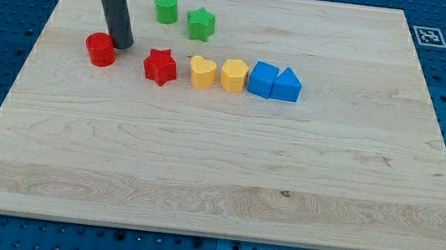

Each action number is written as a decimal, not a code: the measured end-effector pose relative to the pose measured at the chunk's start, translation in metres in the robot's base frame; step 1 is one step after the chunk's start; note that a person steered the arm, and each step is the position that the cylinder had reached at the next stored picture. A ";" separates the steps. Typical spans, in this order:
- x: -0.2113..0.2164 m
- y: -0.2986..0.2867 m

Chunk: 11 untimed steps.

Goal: Slide the red circle into the red star

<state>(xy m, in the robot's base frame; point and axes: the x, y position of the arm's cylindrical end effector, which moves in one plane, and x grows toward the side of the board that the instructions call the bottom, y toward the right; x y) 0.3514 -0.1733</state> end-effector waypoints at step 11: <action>0.048 0.003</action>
